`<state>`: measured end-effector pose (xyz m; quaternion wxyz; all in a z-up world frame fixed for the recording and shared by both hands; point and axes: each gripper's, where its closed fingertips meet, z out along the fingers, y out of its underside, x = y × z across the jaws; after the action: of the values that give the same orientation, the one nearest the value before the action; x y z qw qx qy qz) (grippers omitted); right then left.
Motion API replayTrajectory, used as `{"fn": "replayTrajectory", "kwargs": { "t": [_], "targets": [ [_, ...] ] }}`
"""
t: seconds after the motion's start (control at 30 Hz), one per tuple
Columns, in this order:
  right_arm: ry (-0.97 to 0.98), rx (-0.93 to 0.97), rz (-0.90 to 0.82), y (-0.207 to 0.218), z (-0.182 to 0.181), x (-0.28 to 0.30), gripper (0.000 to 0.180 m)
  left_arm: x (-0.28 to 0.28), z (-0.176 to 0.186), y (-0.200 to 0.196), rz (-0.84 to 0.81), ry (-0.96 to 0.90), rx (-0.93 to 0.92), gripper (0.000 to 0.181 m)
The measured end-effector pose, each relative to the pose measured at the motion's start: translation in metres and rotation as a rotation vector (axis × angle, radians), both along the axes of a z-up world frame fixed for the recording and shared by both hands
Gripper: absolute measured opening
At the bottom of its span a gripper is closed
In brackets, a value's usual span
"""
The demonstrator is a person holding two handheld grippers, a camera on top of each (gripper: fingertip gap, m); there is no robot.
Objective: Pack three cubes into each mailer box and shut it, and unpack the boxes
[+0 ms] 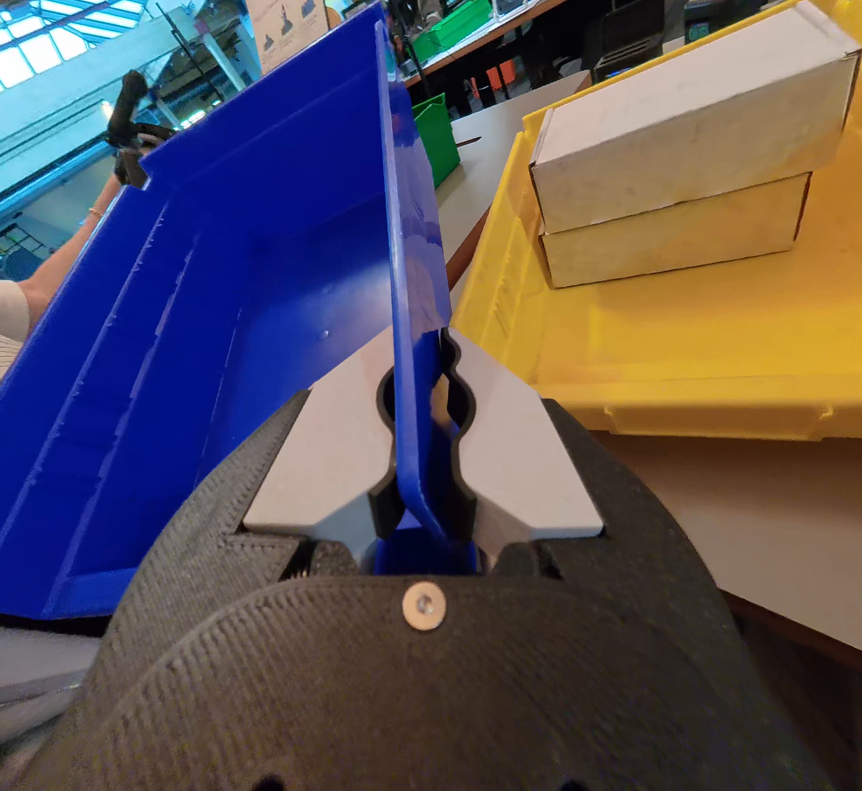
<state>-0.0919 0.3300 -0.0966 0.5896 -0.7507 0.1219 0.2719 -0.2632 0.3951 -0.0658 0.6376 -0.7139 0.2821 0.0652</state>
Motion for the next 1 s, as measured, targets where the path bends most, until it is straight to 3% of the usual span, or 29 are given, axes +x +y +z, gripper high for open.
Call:
{"fn": "replayTrajectory", "kwargs": {
  "t": [0.33, 0.47, 0.57, 0.77, 1.0],
  "targets": [
    [0.008, -0.007, 0.114, -0.003, -0.006, -0.028, 0.053, -0.020, 0.049, -0.022, 0.019, -0.092, 0.021, 0.008],
    [0.018, -0.021, 0.231, -0.004, -0.005, -0.051, 0.053, -0.005, 0.065, -0.036, -0.044, -0.102, 0.040, 0.008],
    [0.070, 0.025, 0.263, -0.021, 0.013, -0.034, 0.054, 0.013, 0.070, -0.049, -0.110, -0.089, 0.040, 0.008],
    [-0.225, 0.043, 0.144, -0.114, 0.017, 0.067, 0.053, 0.064, 0.086, -0.096, -0.301, -0.110, 0.014, 0.006],
    [-0.332, -0.054, -0.095, -0.244, -0.009, 0.168, 0.054, 0.163, 0.080, -0.215, -0.662, -0.119, -0.046, 0.006]
  ]
}}
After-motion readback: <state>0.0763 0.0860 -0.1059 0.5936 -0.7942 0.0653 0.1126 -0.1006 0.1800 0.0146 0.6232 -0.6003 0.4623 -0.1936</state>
